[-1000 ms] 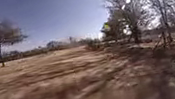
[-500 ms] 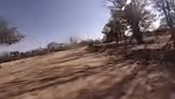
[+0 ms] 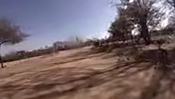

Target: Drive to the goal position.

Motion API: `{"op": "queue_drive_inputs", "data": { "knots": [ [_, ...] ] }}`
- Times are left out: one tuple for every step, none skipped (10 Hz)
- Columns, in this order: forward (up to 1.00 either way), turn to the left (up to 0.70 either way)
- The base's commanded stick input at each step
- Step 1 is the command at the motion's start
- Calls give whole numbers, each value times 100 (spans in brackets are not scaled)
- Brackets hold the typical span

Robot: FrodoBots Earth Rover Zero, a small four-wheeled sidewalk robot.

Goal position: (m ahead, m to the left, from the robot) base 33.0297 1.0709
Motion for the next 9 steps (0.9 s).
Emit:
{"op": "queue_drive_inputs", "data": {
  "knots": [
    [100, 0],
    [100, 0],
    [100, 0],
    [100, 0],
    [100, 0],
    [100, 0],
    [100, 0],
    [100, 0],
    [100, 0]
  ]
}}
